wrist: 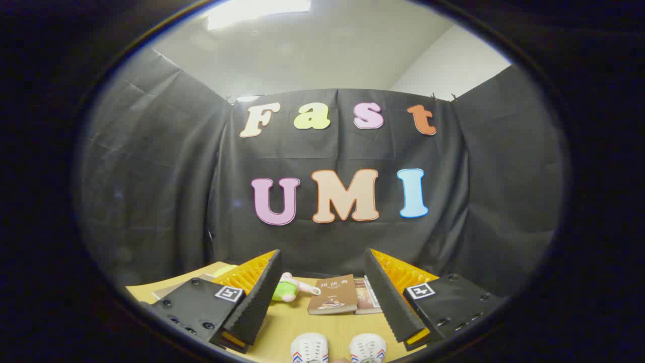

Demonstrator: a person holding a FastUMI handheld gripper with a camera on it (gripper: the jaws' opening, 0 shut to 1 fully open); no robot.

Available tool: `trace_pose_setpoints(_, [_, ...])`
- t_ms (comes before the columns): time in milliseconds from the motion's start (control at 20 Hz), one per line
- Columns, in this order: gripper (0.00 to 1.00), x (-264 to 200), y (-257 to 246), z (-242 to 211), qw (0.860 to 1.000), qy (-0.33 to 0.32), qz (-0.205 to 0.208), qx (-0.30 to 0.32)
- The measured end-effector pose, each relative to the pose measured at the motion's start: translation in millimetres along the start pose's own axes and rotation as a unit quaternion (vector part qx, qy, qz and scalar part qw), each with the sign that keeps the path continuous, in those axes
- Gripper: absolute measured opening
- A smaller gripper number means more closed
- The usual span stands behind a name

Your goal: Open the storage box then place both shoes into the box .Put the left shoe in first, then the right shoe, with the right side of both shoes facing outward in a uniform manner.

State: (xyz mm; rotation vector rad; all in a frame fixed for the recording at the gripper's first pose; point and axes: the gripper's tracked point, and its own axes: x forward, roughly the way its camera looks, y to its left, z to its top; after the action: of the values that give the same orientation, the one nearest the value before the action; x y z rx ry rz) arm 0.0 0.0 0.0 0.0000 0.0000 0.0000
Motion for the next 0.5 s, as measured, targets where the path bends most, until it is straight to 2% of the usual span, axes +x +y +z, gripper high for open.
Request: trace_pose_setpoints(500, [1.00, 11.3, -14.3, -7.8, 1.000, -0.003, -0.007, 0.001])
